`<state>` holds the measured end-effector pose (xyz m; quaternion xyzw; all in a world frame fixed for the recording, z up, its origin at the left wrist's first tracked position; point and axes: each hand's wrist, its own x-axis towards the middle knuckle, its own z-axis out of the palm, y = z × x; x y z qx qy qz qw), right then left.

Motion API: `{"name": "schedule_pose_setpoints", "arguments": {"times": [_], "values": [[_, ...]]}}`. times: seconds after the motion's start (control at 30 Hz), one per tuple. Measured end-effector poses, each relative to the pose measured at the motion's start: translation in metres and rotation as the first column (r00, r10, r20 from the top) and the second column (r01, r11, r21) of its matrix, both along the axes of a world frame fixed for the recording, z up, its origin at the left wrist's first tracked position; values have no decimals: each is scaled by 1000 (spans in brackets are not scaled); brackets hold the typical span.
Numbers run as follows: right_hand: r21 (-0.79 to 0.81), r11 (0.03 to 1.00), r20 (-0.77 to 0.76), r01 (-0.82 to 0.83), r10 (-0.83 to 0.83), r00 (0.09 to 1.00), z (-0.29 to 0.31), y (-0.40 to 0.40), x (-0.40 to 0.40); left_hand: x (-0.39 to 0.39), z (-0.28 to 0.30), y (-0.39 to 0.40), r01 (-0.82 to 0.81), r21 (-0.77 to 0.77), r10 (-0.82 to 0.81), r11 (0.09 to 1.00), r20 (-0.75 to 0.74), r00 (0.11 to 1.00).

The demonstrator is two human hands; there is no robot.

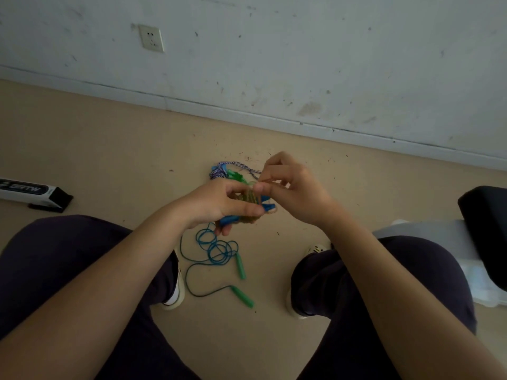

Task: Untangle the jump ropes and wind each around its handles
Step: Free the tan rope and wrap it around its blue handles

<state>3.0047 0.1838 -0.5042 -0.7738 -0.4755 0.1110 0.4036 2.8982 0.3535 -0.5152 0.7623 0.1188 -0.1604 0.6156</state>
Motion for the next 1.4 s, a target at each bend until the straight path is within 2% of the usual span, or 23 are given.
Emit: {"name": "schedule_pose_setpoints", "arguments": {"times": [0.17, 0.43, 0.6, 0.83, 0.9, 1.03, 1.1, 1.2, 1.27, 1.4], "values": [[-14, 998, -122, 60, -61, 991, -2, 2, -1, 1, -2, -3, 10, 68, -12, 998, 21, 1000], [-71, 994, -169, 86, -96, 981, -3, 8, -5, -2, -3, -3, 48, 94, -50, 994, 25, 998], [-73, 994, -373, 79, -101, 922, 4, 7, -6, -3, 0, -5, -4, 73, -2, 997, 83, 997], [-80, 989, -301, 123, -141, 943, 8, -2, 4, -2, -1, 0, -34, 147, 15, 989, 127, 992], [-2, 983, -398, 185, -171, 902, 10, -5, 7, -1, -2, 2, -71, 159, 49, 985, 137, 989], [139, 945, -643, 297, -143, 752, 13, -6, 7, -1, -4, 3, -87, 166, 64, 982, 140, 988], [83, 953, -640, 291, -173, 748, 10, -2, 5, 0, -5, 2, -87, 139, 66, 986, 147, 987], [-135, 973, -521, 186, -229, 822, 1, 3, -1, -1, -3, 0, -61, 118, 41, 991, 158, 987], [-214, 970, -540, 116, -216, 814, -3, 6, -7, -1, -3, -2, -23, 119, 4, 993, 156, 988], [-55, 986, -697, 158, -151, 701, -8, 13, -9, -2, -5, -6, 32, 126, -50, 991, 144, 988]]}}
